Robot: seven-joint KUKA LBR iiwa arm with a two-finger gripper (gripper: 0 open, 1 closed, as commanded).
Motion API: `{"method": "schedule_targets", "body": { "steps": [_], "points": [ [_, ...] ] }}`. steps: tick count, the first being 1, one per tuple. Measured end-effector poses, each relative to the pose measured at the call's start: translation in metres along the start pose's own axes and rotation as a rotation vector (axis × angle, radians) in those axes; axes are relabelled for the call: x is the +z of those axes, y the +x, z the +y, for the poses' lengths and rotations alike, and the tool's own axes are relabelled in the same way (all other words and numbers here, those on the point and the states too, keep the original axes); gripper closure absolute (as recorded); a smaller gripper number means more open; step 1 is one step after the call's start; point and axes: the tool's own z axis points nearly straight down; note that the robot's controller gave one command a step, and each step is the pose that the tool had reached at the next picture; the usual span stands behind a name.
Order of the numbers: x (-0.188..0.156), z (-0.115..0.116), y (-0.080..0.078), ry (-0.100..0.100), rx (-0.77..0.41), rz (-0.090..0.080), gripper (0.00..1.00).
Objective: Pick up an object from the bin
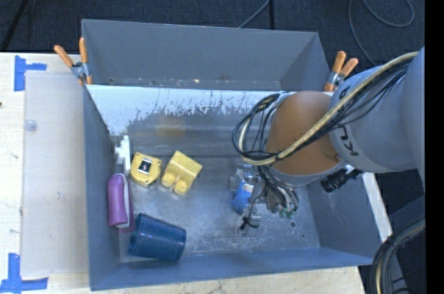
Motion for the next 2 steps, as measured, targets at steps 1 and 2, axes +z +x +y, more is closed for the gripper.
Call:
{"method": "schedule_targets", "body": {
  "steps": [1, 2],
  "points": [
    [0.015, -0.022, -0.016, 0.002, 0.017, -0.011, 0.0],
    [0.025, -0.019, -0.049, -0.001, -0.18, 0.0, 1.0]
  ]
}}
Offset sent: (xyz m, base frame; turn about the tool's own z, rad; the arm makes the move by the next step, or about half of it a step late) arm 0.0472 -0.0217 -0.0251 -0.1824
